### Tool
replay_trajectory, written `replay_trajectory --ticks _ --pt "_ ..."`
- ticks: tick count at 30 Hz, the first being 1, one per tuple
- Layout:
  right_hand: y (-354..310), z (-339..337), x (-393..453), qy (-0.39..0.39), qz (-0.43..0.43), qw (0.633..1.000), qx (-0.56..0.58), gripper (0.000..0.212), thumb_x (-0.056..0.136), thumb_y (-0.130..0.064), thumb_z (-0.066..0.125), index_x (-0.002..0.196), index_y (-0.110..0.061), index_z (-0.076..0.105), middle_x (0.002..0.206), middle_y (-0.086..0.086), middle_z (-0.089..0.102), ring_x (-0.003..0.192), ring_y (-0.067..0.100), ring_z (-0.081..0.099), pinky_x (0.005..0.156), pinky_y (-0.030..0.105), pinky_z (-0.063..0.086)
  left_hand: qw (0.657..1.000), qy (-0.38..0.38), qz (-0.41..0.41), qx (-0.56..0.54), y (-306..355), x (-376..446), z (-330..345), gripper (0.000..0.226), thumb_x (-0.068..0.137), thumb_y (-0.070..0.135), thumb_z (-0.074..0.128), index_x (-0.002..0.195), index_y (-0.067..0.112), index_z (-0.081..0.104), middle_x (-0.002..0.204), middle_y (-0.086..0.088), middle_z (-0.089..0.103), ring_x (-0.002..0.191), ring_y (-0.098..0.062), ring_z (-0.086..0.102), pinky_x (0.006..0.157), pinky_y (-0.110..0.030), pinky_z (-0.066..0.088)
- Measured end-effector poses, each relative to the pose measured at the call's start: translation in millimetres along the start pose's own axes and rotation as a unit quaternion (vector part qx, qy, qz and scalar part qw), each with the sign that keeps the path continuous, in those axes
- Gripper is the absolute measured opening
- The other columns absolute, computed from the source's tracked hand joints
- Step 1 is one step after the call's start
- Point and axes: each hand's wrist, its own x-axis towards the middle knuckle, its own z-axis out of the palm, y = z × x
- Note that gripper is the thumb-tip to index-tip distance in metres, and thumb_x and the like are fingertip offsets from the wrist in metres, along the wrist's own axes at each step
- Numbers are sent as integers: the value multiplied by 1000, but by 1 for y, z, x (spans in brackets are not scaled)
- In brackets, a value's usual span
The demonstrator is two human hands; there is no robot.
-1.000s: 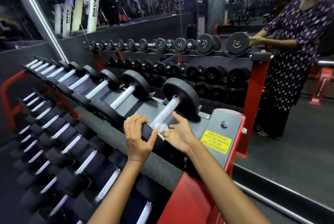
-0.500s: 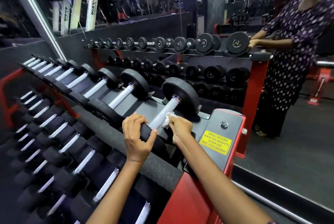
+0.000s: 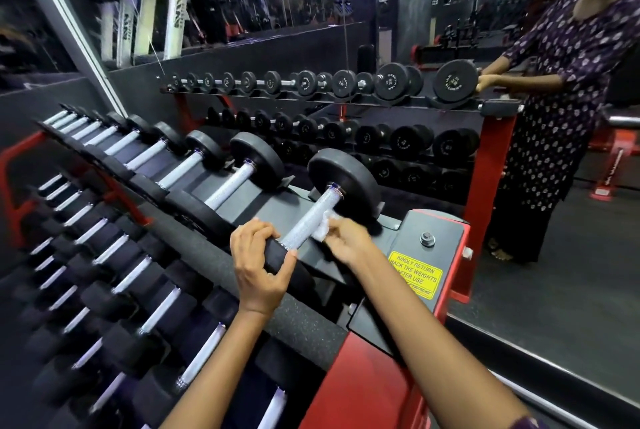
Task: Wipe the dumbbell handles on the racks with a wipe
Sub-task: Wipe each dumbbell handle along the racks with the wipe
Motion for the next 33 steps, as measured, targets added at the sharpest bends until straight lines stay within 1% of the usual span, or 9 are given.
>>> replay_trajectory --ticks 1,3,8,11,16,20,24,29,33 --pt "-7 0 6 12 -6 999 36 17 88 16 44 78 6 54 74 10 49 57 11 49 50 14 50 1000 -2 0 0 0 0 0 32 78 30 61 88 0 60 97 -14 59 104 -27 50 95 -38 38" --pt "-15 4 9 32 -22 997 66 14 88 12 50 80 3 58 73 9 52 62 11 47 55 14 51 1000 -3 6 -1 -1 0 -1 30 78 30 62 90 3 59 97 -14 59 105 -26 50 95 -38 38" --pt "17 -8 -10 30 -113 980 -161 9 76 2 69 69 -3 68 54 -1 57 55 7 49 56 20 48 1000 -4 11 1 -1 0 0 29 79 30 62 96 6 59 100 -15 61 109 -26 50 97 -42 39" --pt "26 -20 -11 47 -299 857 -416 19 74 -11 76 73 7 69 66 5 50 65 10 44 55 19 35 1000 -11 21 13 0 0 -3 33 81 30 62 97 2 63 102 -15 62 109 -28 51 97 -47 41" --pt "9 -23 -11 -76 -473 687 -546 6 79 4 64 84 6 67 88 16 56 79 27 57 72 29 45 998 -34 30 47 3 0 -7 41 83 32 61 104 -3 65 109 -17 64 114 -31 52 100 -48 42" --pt "1 -7 4 -37 -498 575 -649 11 83 0 54 81 5 64 95 18 56 91 33 51 81 39 44 994 -62 33 82 3 -1 -10 47 85 33 60 111 -5 64 119 -18 62 121 -33 50 102 -56 41" --pt "25 -7 -11 -211 -528 447 -690 33 81 -18 42 71 1 67 82 16 57 81 35 55 72 33 41 993 -70 30 88 2 -2 -11 51 86 37 59 114 -5 64 122 -18 61 122 -34 50 99 -59 41" --pt "-10 0 1 -23 -512 439 -738 22 87 -20 55 85 -4 70 107 19 57 94 37 50 75 42 45 995 -67 26 75 4 -2 -12 50 86 36 60 114 -5 64 121 -17 61 122 -30 48 97 -59 42" --pt "20 -5 -17 -208 -462 442 -741 18 90 -9 52 94 2 66 100 18 51 96 32 45 82 35 40 996 -53 35 66 2 -1 -11 50 84 35 61 112 -6 64 117 -18 62 118 -29 49 94 -59 44"
